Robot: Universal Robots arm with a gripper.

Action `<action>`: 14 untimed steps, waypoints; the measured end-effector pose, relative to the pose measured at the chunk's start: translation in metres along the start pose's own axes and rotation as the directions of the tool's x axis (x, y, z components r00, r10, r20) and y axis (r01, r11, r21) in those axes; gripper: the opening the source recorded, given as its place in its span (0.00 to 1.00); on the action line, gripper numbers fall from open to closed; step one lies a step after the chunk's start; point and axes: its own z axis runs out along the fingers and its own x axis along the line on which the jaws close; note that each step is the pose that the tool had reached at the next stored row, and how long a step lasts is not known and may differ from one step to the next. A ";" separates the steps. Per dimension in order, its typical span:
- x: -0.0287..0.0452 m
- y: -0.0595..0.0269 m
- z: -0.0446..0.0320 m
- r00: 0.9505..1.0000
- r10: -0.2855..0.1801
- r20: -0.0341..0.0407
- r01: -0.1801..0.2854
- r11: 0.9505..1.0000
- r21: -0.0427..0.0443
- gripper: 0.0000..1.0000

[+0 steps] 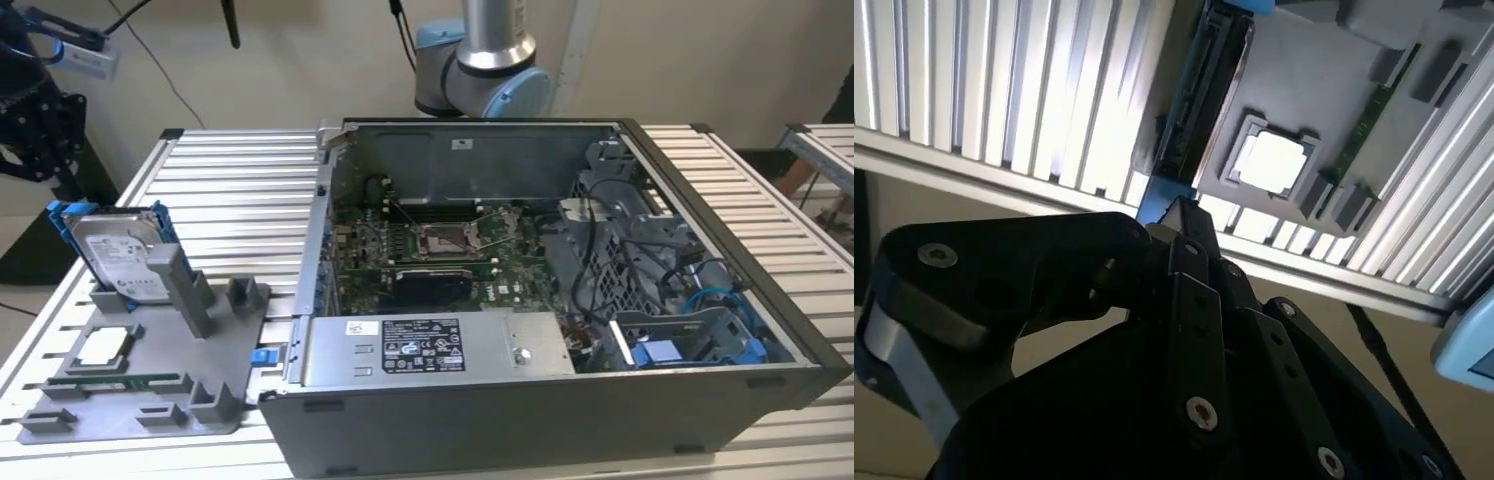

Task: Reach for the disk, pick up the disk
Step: 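Pick up the disk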

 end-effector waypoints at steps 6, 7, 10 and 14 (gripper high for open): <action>0.0000 0.0000 0.0004 0.996 -0.092 -0.002 0.092 0.996 -0.001 0.00; 0.0000 0.0000 0.0005 0.994 -0.106 -0.002 0.106 0.994 -0.001 0.00; 0.0000 0.0000 0.0004 0.990 -0.141 -0.003 0.141 0.990 -0.002 0.00; 0.0000 0.0000 0.0004 0.990 -0.144 -0.003 0.144 0.990 -0.002 0.00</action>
